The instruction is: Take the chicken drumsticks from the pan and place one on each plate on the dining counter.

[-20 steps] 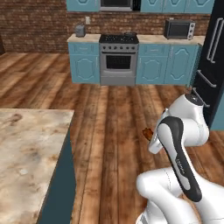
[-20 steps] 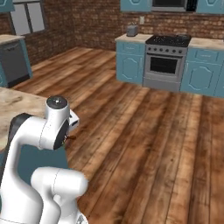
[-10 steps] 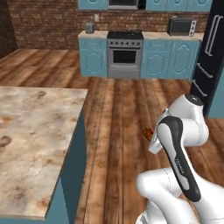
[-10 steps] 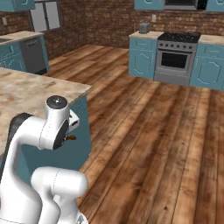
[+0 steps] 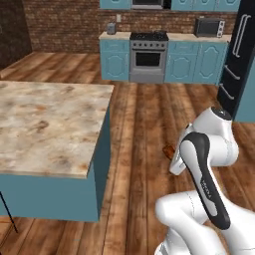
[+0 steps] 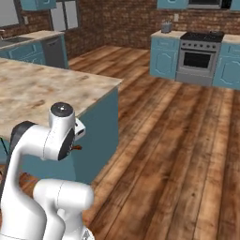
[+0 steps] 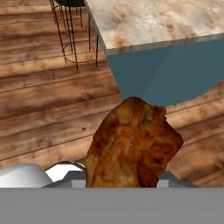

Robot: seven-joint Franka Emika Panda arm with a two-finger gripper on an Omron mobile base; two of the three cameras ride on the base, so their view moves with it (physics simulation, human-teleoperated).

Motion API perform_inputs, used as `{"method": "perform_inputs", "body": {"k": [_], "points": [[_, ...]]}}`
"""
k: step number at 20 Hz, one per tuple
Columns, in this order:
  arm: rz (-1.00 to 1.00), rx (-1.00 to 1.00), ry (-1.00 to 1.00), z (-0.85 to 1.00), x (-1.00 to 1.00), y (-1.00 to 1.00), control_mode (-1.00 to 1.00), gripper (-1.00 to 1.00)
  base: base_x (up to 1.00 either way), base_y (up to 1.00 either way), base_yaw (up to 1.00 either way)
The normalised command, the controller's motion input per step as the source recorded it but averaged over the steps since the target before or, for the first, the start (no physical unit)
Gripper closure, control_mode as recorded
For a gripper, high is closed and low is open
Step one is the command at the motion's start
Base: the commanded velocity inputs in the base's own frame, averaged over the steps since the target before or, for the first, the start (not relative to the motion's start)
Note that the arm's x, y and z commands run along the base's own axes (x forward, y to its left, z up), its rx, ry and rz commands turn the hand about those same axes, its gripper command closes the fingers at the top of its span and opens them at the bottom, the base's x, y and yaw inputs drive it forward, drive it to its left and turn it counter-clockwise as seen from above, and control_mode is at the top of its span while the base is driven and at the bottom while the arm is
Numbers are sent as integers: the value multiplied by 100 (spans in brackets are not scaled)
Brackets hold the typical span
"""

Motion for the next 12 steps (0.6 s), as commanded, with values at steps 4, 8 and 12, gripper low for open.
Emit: {"method": "perform_inputs", "body": {"k": [4, 8, 12], "points": [[0, 0, 0, 0, 0, 0, 100, 100, -94, 100, 1], [0, 0, 0, 0, 0, 0, 100, 100, -28, 100, 0], [0, 0, 0, 0, 0, 0, 100, 100, 4, 97, 0]]}}
